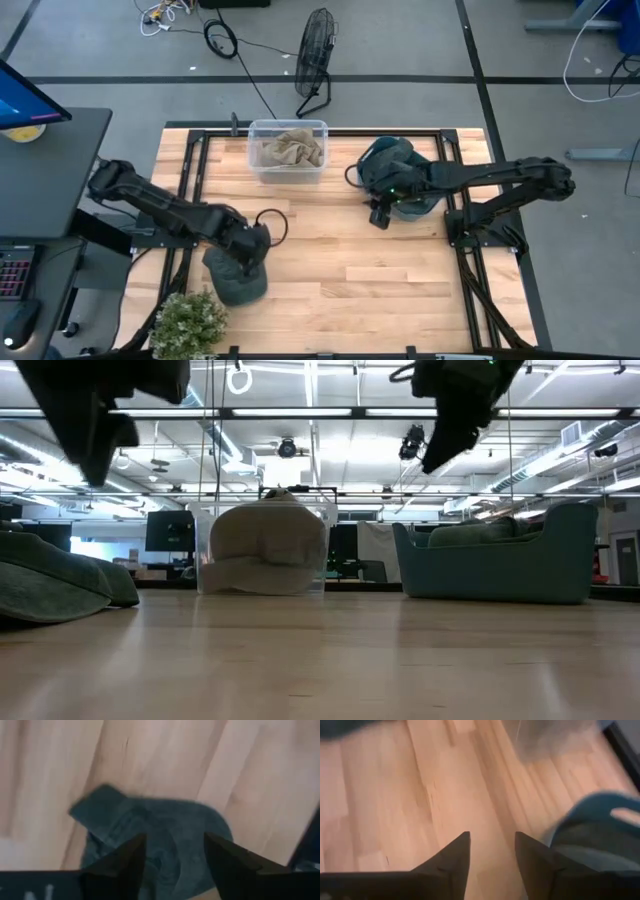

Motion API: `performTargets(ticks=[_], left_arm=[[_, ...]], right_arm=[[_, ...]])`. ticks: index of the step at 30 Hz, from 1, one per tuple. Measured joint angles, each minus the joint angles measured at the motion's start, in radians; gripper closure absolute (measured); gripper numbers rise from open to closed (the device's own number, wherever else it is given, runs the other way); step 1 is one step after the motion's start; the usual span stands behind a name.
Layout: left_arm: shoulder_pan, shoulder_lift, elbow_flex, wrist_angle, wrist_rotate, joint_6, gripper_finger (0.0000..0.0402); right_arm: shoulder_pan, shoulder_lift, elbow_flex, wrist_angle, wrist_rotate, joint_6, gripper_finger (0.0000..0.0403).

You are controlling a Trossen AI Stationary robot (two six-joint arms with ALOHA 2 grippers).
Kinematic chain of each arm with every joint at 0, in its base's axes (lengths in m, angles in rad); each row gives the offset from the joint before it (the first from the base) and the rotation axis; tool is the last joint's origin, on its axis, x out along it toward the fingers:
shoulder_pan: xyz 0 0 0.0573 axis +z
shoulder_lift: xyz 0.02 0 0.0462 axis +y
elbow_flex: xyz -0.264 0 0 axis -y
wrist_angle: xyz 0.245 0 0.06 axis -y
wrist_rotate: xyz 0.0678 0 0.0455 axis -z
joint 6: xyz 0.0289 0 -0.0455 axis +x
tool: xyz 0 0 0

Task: Pick & Place hat
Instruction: Put the black cap into the blue bin

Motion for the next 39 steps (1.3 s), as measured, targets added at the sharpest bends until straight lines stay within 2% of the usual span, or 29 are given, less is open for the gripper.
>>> performTargets(ticks=[6, 11, 17, 20, 23, 25, 29, 30, 34, 39], left_arm=[[-0.048, 0.104, 0.0, -0.076, -0.015, -0.159, 0.0158], [-0.059, 0.196, 0.0, -0.088, -0.022, -0.286, 0.0154], [-0.065, 0.289, 0.0, -0.079, 0.001, -0.349, 0.0154], [-0.074, 0.312, 0.0, -0.057, 0.004, -0.362, 0.0165], [-0.076, 0.316, 0.0, -0.011, 0.008, -0.327, 0.0206], [-0.076, 0.315, 0.0, 0.019, 0.013, -0.279, 0.0251], [-0.068, 0.31, 0.002, 0.088, 0.014, -0.153, 0.0364], [-0.064, 0.311, 0.011, 0.098, 0.011, -0.123, 0.0381], [-0.052, 0.312, 0.091, 0.151, -0.055, 0.105, 0.0388], [-0.052, 0.312, 0.232, 0.162, -0.124, 0.626, 0.0395]], right_arm=[[0.041, 0.058, -0.012, 0.047, 0.001, -0.001, 0.0225], [0.068, 0.095, -0.012, 0.075, 0.0, -0.001, 0.0228], [0.081, 0.113, -0.012, 0.092, 0.001, -0.002, 0.0236], [0.082, 0.117, -0.012, 0.1, 0.001, -0.002, 0.0238], [0.082, 0.116, -0.012, 0.122, 0.001, -0.018, 0.0239], [0.082, 0.116, -0.012, 0.136, 0.001, -0.038, 0.0239], [0.082, 0.116, -0.012, 0.188, 0.001, -0.09, 0.0239], [0.083, 0.116, -0.012, 0.199, 0.001, -0.112, 0.0239], [0.083, 0.116, -0.012, 0.24, -0.002, -0.199, 0.0239], [0.082, 0.126, -0.012, 0.308, -0.068, -0.258, 0.0239]])
